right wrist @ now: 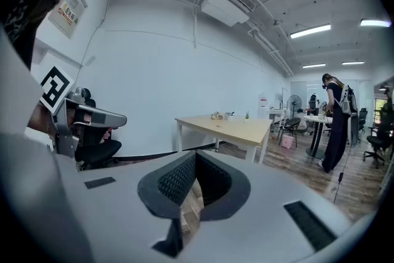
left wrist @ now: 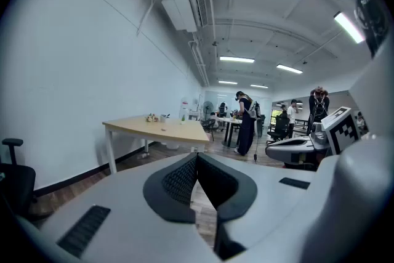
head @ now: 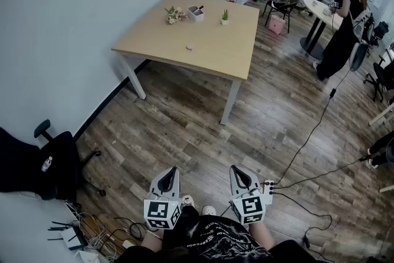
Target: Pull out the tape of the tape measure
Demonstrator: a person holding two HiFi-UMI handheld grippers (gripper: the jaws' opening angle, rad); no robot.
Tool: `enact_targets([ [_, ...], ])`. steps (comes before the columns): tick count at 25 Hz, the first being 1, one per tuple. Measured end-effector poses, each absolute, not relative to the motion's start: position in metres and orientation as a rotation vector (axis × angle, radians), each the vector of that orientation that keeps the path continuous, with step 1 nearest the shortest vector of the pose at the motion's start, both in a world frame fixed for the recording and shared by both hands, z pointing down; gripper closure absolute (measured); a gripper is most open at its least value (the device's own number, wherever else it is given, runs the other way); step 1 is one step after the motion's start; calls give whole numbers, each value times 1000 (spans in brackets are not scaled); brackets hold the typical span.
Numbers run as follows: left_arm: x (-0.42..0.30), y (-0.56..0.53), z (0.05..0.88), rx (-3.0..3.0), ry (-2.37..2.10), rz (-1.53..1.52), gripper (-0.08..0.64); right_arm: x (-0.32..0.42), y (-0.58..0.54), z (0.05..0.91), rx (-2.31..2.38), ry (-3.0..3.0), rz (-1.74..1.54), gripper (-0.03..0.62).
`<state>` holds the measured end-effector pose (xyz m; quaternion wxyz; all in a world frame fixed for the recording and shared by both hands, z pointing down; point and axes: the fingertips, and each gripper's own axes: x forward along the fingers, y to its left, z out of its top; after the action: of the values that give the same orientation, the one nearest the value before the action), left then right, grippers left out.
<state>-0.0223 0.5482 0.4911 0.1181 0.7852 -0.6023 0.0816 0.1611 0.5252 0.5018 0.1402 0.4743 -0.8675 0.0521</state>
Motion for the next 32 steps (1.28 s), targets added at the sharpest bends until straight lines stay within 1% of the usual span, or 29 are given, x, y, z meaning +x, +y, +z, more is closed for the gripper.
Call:
enact_targets([
  [10, -25, 555, 494, 2301, -1742, 231, 552, 155, 531, 507, 1351, -2488, 157, 581],
  [17, -31, 548, 501, 2300, -1717, 240, 552, 155, 523, 509, 1409, -2506, 228, 573],
  [18, -31, 546, 502, 2306, -1700, 237, 549, 154, 522, 510, 1404, -2513, 247, 478],
  [19, -29, 545, 502, 2315, -1674, 226, 513, 153, 521, 511, 1396, -2519, 265, 384],
  [20, -28, 542, 502, 2326, -1645, 212, 419, 153, 519, 512, 1395, -2521, 279, 338],
  [21, -27, 539, 502, 2334, -1621, 197, 333, 152, 516, 513, 1400, -2518, 287, 312],
  [22, -28, 536, 501, 2341, -1602, 184, 310, 150, 514, 512, 1408, -2514, 289, 299],
  [23, -29, 532, 500, 2348, -1585, 176, 307, 148, 511, 510, 1415, -2511, 286, 295],
  [32, -44, 504, 502, 2440, -1441, 226, 307, 117, 492, 507, 1433, -2463, 236, 290],
])
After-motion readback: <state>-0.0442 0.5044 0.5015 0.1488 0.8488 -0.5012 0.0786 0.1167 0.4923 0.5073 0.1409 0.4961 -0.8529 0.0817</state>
